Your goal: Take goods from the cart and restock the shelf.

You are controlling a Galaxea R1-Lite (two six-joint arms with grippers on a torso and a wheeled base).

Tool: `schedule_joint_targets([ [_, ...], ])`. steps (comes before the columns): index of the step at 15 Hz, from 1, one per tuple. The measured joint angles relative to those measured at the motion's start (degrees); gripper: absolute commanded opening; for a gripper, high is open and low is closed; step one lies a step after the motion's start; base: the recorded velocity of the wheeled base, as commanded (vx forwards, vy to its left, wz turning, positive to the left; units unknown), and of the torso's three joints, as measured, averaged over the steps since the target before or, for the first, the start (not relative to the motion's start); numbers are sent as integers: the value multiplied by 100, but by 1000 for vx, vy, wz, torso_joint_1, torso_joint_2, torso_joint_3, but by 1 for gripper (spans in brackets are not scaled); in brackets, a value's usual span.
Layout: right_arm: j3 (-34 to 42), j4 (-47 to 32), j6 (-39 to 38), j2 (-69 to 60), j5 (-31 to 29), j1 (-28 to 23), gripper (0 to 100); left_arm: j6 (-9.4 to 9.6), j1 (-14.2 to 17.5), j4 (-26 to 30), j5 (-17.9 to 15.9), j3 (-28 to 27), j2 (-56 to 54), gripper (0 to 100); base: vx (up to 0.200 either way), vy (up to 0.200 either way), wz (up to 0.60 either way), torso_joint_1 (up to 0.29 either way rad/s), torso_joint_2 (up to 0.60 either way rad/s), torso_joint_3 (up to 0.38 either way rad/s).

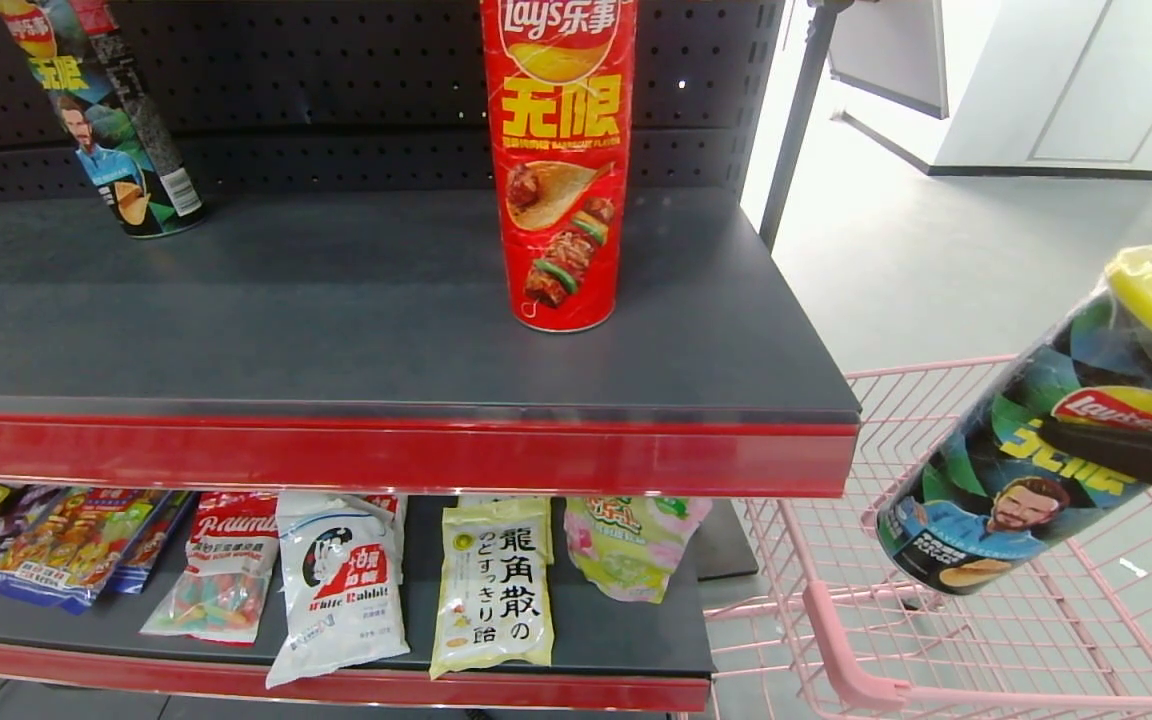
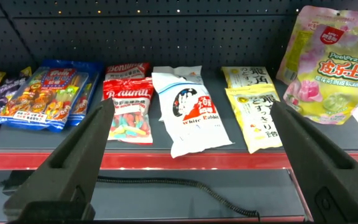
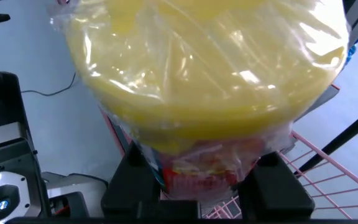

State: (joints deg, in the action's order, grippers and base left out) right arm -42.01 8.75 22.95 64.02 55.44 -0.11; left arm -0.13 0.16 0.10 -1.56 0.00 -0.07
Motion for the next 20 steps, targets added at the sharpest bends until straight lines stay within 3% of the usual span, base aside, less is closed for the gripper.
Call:
schedule_joint_targets([
  [7, -51, -5, -16, -63, -10, -22, 0, -2, 0, 1, -2, 0, 0, 100, 0, 0, 0, 28, -82, -54],
  [20, 4, -6, -16, -195, 9, -33, 0, -2, 0, 1, -2, 0, 0, 100, 0, 0, 0, 207, -545, -331],
])
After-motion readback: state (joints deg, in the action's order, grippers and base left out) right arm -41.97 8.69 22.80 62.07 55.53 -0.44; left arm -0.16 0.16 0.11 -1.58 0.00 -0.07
